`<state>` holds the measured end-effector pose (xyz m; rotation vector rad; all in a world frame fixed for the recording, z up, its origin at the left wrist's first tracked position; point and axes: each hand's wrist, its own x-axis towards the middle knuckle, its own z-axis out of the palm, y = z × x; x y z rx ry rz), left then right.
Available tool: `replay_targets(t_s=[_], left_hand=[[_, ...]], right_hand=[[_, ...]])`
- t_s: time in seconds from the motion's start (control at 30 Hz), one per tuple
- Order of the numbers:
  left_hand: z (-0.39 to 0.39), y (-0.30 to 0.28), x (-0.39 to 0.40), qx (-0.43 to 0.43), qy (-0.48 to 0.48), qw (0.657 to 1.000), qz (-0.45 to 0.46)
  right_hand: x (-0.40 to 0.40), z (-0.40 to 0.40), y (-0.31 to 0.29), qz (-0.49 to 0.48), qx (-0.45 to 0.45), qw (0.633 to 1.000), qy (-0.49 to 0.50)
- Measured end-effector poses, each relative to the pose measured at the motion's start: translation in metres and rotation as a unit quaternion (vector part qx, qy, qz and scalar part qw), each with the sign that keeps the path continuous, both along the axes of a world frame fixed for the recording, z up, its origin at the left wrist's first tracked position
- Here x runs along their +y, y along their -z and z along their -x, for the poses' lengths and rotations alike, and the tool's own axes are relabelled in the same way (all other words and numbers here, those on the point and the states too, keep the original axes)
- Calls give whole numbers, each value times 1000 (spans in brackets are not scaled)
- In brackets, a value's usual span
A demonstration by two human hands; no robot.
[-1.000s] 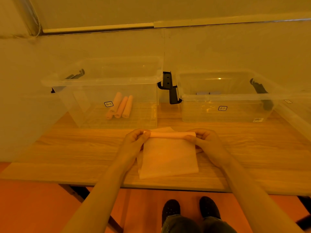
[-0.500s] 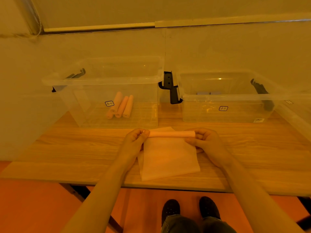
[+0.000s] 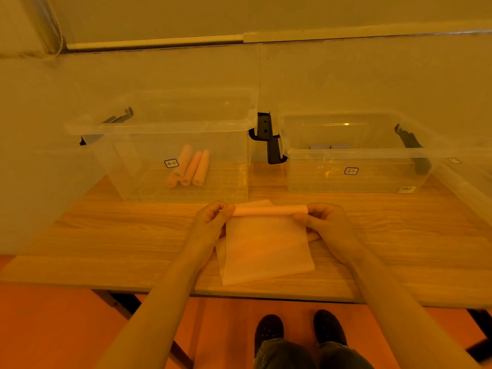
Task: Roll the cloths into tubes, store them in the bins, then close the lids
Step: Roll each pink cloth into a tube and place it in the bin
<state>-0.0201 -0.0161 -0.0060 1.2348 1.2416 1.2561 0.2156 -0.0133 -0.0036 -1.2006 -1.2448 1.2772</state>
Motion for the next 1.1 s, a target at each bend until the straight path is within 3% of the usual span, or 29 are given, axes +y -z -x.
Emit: replay_targets(t_s=[1.1], left_hand=[[3, 5, 4, -31, 23, 999, 21]], right_hand=[[-1, -1, -2, 7, 38, 999, -8]])
